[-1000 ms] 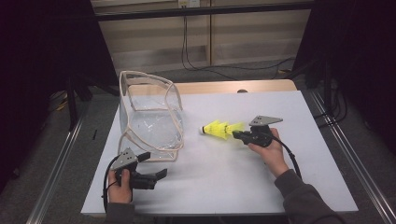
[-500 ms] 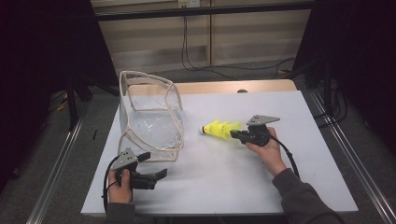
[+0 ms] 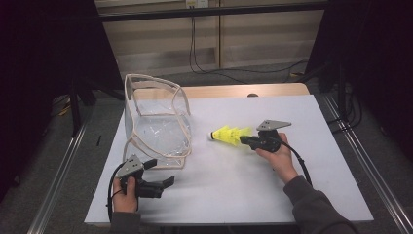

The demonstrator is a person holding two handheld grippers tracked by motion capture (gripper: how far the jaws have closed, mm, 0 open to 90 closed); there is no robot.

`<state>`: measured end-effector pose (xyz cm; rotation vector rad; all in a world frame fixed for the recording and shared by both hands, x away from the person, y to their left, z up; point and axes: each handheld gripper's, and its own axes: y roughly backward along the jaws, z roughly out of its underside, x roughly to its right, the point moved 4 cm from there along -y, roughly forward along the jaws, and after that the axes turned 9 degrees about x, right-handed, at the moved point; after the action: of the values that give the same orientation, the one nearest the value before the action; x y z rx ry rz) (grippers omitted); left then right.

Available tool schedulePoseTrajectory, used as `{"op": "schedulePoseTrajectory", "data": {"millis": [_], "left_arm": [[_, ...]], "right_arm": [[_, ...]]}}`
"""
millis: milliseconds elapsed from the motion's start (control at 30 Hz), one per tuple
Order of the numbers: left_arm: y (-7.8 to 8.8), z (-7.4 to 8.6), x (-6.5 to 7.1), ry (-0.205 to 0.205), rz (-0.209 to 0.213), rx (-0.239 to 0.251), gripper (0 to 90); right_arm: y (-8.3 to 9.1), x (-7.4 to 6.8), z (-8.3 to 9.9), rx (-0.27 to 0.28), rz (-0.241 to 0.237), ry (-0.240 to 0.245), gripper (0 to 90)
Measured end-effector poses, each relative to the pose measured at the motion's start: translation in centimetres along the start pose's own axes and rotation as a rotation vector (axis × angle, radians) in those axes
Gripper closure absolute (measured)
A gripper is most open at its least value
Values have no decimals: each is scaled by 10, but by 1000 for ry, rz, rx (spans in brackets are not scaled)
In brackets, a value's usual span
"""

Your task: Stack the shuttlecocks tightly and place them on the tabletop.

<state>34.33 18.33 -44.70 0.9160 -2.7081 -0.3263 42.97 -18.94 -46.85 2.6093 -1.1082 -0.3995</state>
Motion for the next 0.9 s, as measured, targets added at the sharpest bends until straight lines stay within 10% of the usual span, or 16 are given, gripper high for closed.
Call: {"op": "schedulePoseTrajectory", "data": {"millis": [900], "left_arm": [[1, 0, 0, 0, -2, 1, 35]], "right_arm": [[-9, -8, 2, -18, -16, 22, 891]]}}
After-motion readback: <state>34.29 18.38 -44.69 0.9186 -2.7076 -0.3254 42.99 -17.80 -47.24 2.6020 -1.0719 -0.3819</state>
